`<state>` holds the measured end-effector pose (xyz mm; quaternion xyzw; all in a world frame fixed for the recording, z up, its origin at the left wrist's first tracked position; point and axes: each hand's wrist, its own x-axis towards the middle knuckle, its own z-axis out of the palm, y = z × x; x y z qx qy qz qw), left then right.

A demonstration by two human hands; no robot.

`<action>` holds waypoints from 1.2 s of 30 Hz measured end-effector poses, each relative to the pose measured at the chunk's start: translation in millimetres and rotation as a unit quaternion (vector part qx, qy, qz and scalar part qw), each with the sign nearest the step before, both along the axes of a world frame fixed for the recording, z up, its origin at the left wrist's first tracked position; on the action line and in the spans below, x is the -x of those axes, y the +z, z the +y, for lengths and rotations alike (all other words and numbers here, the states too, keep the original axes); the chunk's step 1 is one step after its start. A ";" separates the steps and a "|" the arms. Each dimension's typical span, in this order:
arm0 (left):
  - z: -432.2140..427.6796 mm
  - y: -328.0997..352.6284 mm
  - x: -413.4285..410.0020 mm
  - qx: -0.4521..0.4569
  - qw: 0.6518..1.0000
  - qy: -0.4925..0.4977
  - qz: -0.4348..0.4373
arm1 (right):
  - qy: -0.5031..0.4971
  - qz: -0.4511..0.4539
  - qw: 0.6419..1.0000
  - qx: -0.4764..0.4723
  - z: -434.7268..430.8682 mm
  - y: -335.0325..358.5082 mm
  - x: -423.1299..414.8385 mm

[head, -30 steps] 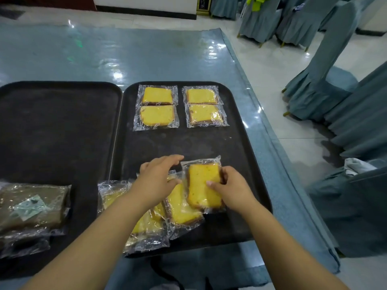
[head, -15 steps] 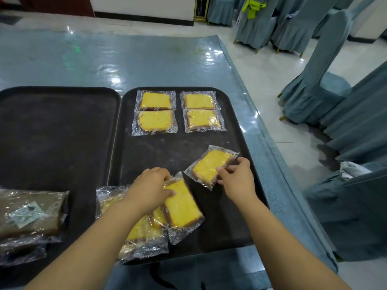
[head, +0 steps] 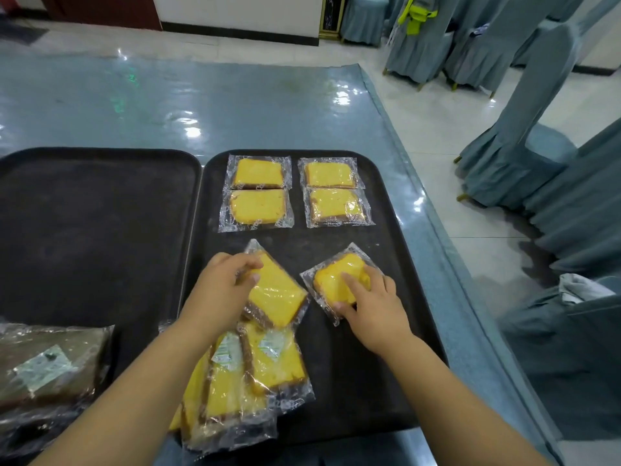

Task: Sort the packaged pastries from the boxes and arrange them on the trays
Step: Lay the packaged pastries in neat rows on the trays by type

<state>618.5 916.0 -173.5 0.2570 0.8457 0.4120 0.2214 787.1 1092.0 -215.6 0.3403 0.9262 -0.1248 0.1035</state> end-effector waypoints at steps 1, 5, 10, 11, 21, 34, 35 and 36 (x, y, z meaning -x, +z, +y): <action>0.9 -0.9 3.0 -0.006 1.000 0.021 0.002 | -0.015 -0.002 1.000 -0.009 -0.1 -0.1 4.6; 5.6 -2.8 9.8 0.002 0.996 0.085 0.016 | -0.061 -0.001 0.998 -0.030 -0.3 1.0 22.1; 8.7 -13.9 14.9 0.093 0.993 0.074 -0.008 | -0.065 -0.017 0.997 -0.029 2.1 3.9 32.1; 8.2 -17.0 15.8 0.138 0.989 0.057 0.000 | -0.059 -0.019 0.997 -0.037 2.4 4.3 31.6; 22.3 -24.2 8.3 0.207 0.973 -0.059 0.078 | -0.018 -0.008 1.000 0.009 4.7 -7.0 25.9; 48.4 -43.9 14.3 0.299 0.933 -0.082 0.184 | -0.102 0.005 0.995 -0.009 8.7 -9.0 62.4; 49.8 -44.5 15.0 0.299 0.932 -0.080 0.187 | -0.105 0.004 0.994 -0.009 10.1 -8.9 64.7; 51.5 -44.7 15.9 0.299 0.932 -0.078 0.188 | -0.107 0.004 0.994 -0.010 11.4 -8.6 66.3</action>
